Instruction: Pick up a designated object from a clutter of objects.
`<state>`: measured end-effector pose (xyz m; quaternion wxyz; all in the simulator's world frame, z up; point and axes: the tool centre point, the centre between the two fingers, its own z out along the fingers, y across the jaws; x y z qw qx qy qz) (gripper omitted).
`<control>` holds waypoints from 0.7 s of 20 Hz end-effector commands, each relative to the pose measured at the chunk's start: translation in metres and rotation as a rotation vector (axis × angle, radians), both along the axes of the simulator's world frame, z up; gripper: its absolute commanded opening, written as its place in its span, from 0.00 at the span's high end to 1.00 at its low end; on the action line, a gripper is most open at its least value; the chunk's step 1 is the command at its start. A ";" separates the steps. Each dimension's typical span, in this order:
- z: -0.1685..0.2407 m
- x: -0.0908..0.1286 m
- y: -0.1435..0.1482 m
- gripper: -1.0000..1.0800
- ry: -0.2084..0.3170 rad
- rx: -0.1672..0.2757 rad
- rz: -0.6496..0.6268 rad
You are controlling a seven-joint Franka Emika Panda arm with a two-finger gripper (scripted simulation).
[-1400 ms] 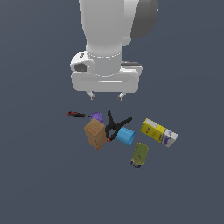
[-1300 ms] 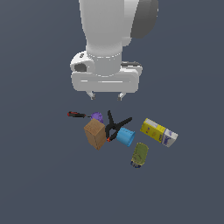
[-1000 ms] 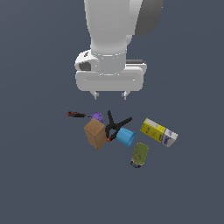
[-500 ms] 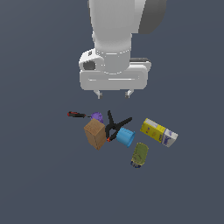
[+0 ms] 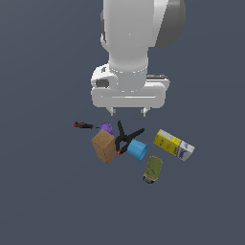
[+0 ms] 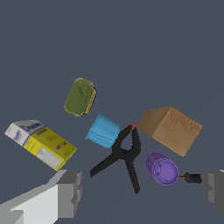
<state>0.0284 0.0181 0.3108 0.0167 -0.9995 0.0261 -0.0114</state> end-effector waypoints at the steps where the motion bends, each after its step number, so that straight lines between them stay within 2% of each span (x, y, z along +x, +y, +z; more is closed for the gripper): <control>1: -0.010 0.009 0.006 0.04 0.003 0.002 -0.024; 14: -0.104 0.068 0.060 0.04 0.024 -0.002 -0.223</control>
